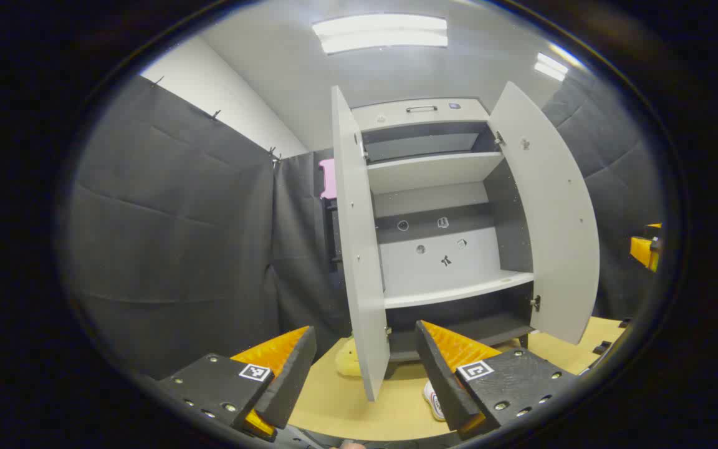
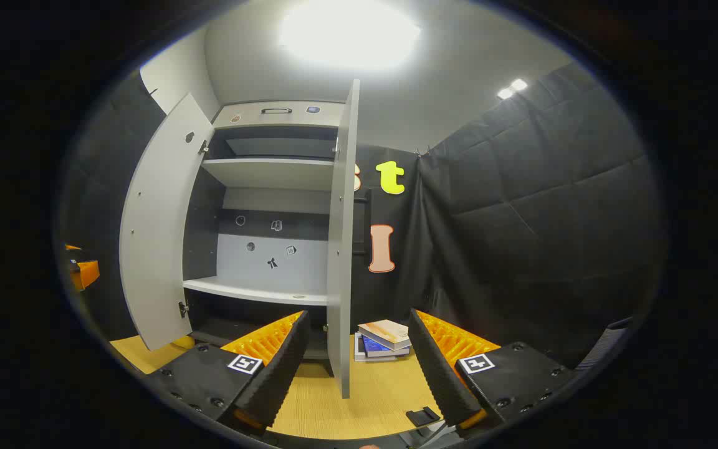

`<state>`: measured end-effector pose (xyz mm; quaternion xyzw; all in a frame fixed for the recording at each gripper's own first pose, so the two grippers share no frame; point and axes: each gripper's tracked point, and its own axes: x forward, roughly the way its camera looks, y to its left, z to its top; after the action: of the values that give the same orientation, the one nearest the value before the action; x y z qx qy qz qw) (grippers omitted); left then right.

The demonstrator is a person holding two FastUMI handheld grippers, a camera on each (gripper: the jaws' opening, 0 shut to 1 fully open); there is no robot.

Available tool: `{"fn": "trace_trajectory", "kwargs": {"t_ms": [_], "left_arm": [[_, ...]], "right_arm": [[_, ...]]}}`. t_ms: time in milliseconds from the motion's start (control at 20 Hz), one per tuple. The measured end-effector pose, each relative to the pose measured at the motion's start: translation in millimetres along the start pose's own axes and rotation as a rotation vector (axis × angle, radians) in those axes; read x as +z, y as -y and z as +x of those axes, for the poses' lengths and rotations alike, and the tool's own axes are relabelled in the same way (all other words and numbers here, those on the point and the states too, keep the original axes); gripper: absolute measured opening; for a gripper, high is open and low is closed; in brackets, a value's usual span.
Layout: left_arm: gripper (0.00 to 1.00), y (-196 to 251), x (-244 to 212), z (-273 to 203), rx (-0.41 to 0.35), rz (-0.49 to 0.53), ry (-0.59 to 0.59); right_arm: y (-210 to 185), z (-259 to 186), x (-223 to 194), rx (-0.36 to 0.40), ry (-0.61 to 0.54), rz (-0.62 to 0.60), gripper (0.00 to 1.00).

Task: Grab one shoe with the right hand and put it into the shoe cabinet, grab the other shoe with the left hand and put it into the shoe cabinet; then close the right door with the right hand and the left door with the left hand.

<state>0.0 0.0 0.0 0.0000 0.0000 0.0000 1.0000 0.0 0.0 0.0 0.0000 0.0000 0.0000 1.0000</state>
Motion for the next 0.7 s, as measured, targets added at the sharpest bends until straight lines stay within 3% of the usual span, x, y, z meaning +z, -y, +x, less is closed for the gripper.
{"fn": "trace_trajectory", "kwargs": {"t_ms": [350,400,450,500,650,700], "left_arm": [[0.99,4,5,-6,-0.009,0.011,0.015],[0.92,4,6,-6,-0.009,0.01,0.016],[0.92,2,6,-6,-0.008,0.01,0.017],[0.99,1,8,-6,-0.008,0.01,0.018],[0.99,-1,9,-5,-0.007,0.011,0.023],[0.92,-2,10,-4,-0.007,0.014,0.025]], "right_arm": [[3,-6,7,-0.008,0.01,0.001,0.96],[2,-6,7,-0.009,0.012,0.003,0.96],[2,-6,8,-0.01,0.012,0.004,0.96],[2,-6,7,-0.011,0.011,0.006,0.99],[-1,-6,8,-0.011,0.013,0.011,0.96],[-2,-5,8,-0.01,0.015,0.011,0.96]]}}
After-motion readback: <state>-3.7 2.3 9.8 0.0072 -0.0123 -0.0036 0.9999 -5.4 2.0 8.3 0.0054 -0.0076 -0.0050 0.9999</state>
